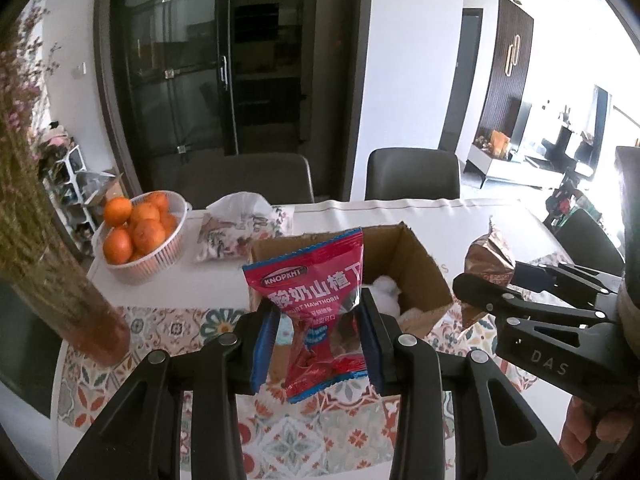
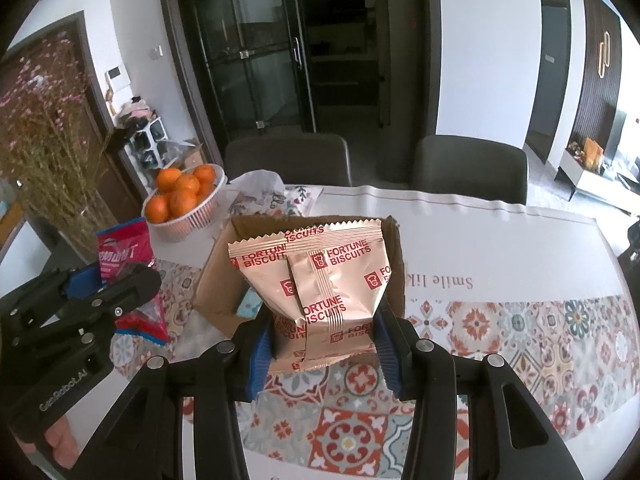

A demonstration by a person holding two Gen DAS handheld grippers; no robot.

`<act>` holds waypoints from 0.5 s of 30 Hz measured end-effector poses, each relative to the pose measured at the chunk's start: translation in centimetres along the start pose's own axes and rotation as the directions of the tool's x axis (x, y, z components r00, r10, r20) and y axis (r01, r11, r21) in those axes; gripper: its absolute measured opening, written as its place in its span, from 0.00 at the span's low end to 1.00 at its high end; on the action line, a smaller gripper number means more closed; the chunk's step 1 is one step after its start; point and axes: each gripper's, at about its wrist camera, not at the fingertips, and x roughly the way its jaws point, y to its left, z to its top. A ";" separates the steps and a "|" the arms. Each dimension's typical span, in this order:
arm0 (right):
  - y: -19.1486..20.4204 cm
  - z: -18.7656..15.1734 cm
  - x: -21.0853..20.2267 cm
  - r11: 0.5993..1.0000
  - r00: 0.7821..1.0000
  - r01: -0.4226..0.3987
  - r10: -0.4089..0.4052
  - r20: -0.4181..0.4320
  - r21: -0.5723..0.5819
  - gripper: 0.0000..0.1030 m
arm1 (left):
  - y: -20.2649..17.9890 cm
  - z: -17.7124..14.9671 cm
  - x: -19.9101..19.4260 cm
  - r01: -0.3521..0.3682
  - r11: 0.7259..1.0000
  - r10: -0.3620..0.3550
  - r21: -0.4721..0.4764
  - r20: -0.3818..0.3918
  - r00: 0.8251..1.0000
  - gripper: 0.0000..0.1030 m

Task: Organize soft objects
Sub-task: 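Lift the pink candy and biscuit packet and carry both over the box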

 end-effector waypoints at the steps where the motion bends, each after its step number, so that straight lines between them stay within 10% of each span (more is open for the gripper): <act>1: -0.1 0.4 0.3 1.000 1.000 -0.002 0.002 -0.005 0.002 0.45 | 0.1 0.3 0.5 0.008 1.000 -0.008 0.003 -0.006 1.000 0.37; 15: -1.1 4.3 6.6 1.000 0.991 -0.015 0.012 -0.134 -0.027 0.45 | 1.2 2.8 8.0 0.048 0.998 -0.042 0.039 -0.138 0.990 0.37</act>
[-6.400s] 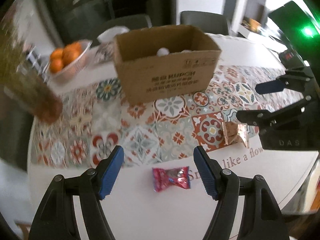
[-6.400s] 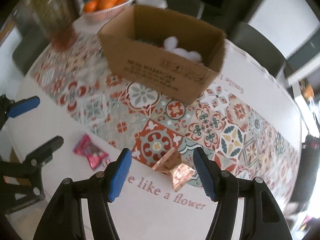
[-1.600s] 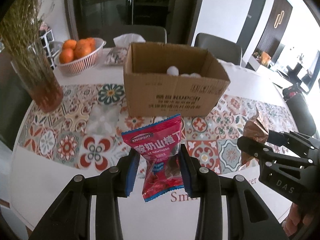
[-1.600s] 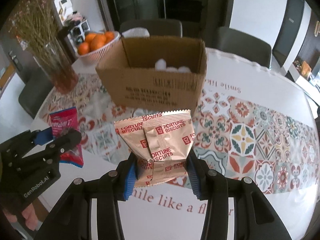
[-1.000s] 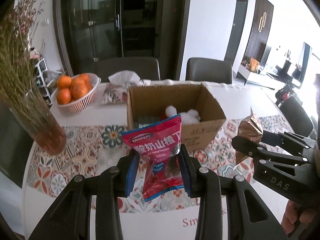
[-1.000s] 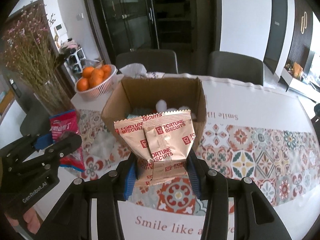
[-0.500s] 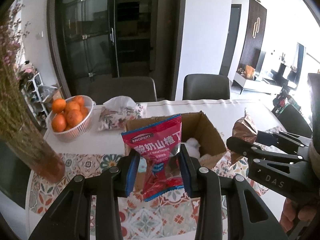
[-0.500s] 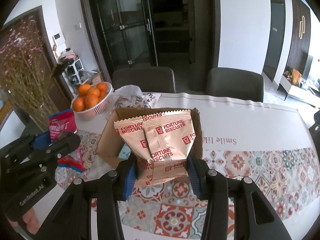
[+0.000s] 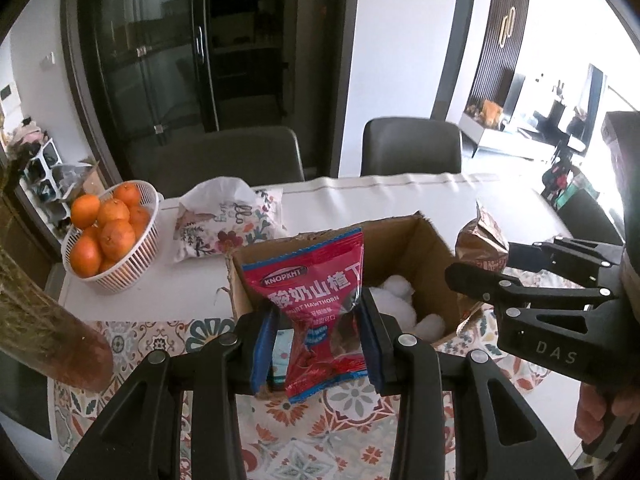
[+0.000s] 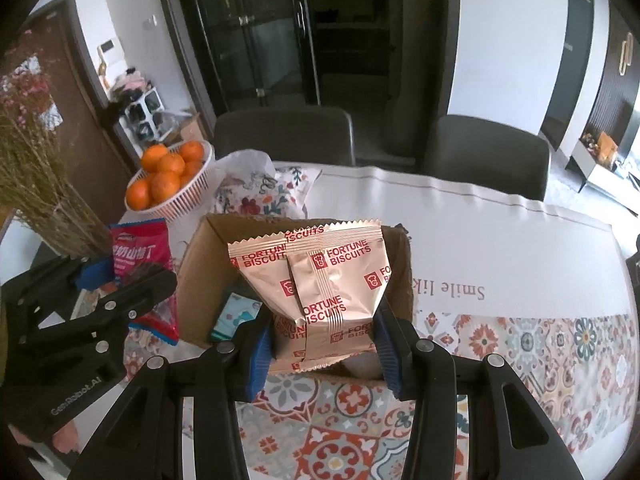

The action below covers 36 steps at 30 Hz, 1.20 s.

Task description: Organize soft objects

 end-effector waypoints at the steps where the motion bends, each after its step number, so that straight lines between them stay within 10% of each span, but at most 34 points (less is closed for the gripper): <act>1: -0.1 0.3 0.7 1.000 1.000 -0.001 0.001 -0.015 -0.001 0.45 | 0.1 0.1 0.5 0.000 1.000 0.000 0.002 -0.010 1.000 0.37; 24: -1.1 1.5 11.3 0.998 0.954 -0.007 -0.009 -0.299 -0.055 0.53 | 0.9 0.0 9.6 0.005 0.998 0.012 0.064 -0.265 0.964 0.44; 36: -1.1 0.6 9.9 0.999 0.964 0.041 -0.045 -0.264 -0.019 0.59 | 1.7 -0.9 5.5 -0.075 0.997 0.078 0.025 -0.172 0.982 0.65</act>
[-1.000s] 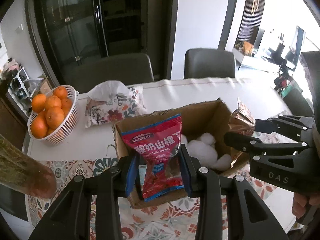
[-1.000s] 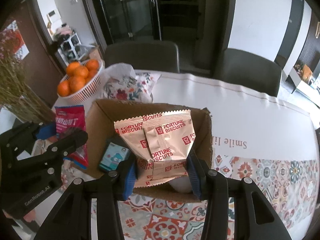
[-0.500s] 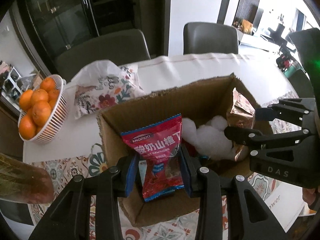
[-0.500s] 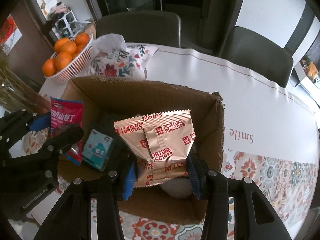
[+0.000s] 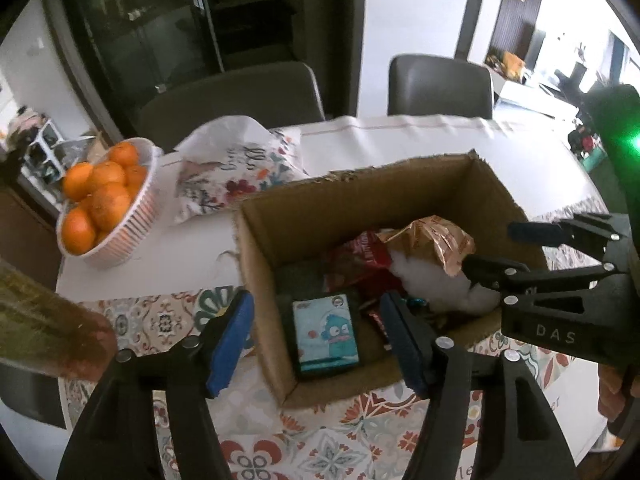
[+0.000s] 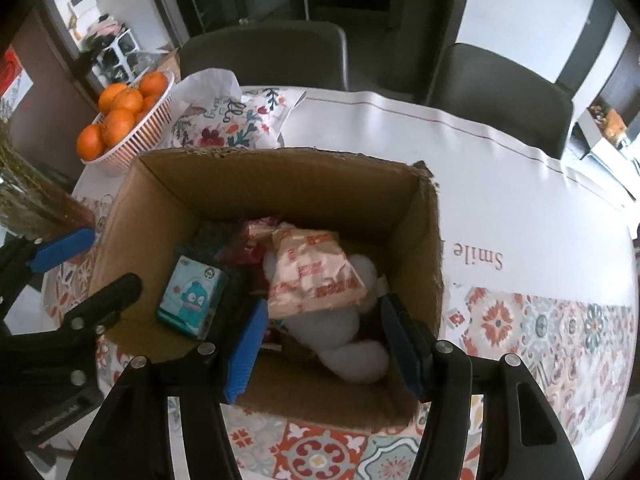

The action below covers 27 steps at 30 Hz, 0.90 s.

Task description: Organize soft objects

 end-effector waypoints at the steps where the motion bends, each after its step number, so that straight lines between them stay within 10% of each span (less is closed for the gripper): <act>1: 0.1 -0.3 -0.5 1.000 1.000 0.005 -0.005 0.011 0.006 0.59 | 0.1 -0.3 -0.6 -0.010 1.000 0.010 -0.004 0.015 1.000 0.67; 10: 2.2 -4.7 -6.4 0.996 0.984 0.039 -0.052 0.171 0.084 0.70 | 1.3 -3.8 -6.9 -0.088 0.995 0.094 -0.039 0.161 0.983 0.87; 27: 5.8 -17.9 -17.8 0.976 0.863 0.133 -0.200 0.465 0.175 0.82 | -1.3 -14.8 -18.4 -0.150 0.986 0.167 -0.074 0.439 0.883 1.00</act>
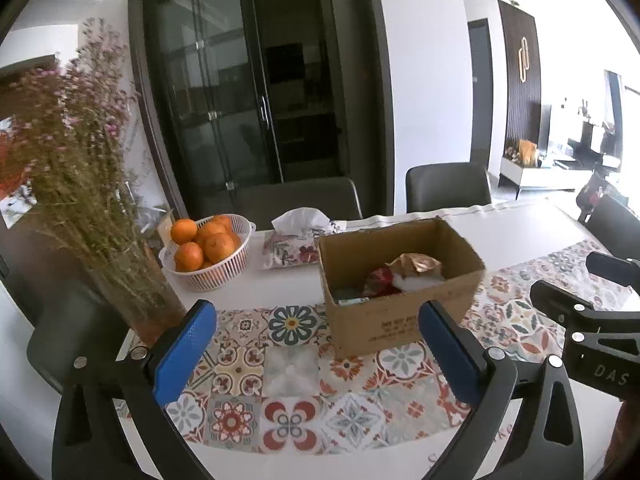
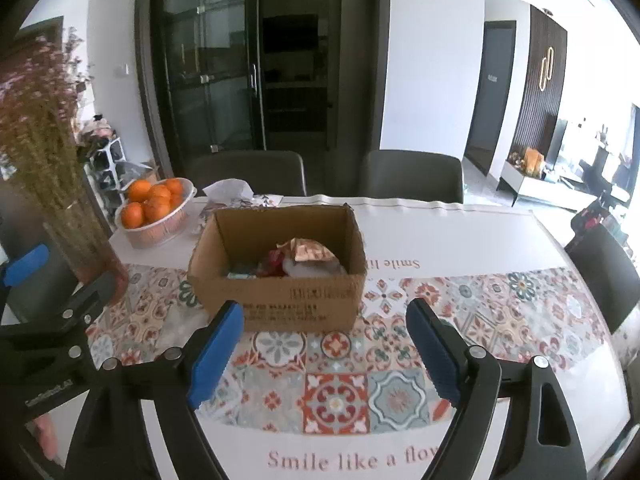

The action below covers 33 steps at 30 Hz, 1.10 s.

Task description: Organize soft objects

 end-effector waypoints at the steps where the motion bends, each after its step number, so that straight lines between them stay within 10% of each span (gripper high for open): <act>1: -0.1 -0.6 -1.0 1.000 1.000 0.001 -0.001 0.007 -0.002 0.82 | -0.1 -0.4 -0.7 -0.001 1.000 0.001 -0.004 0.004 1.000 1.00; 33: -3.5 -15.1 -19.8 1.000 0.984 -0.007 0.007 0.179 0.001 0.91 | -4.2 -11.5 -20.8 -0.024 0.999 0.029 -0.047 0.116 0.993 1.00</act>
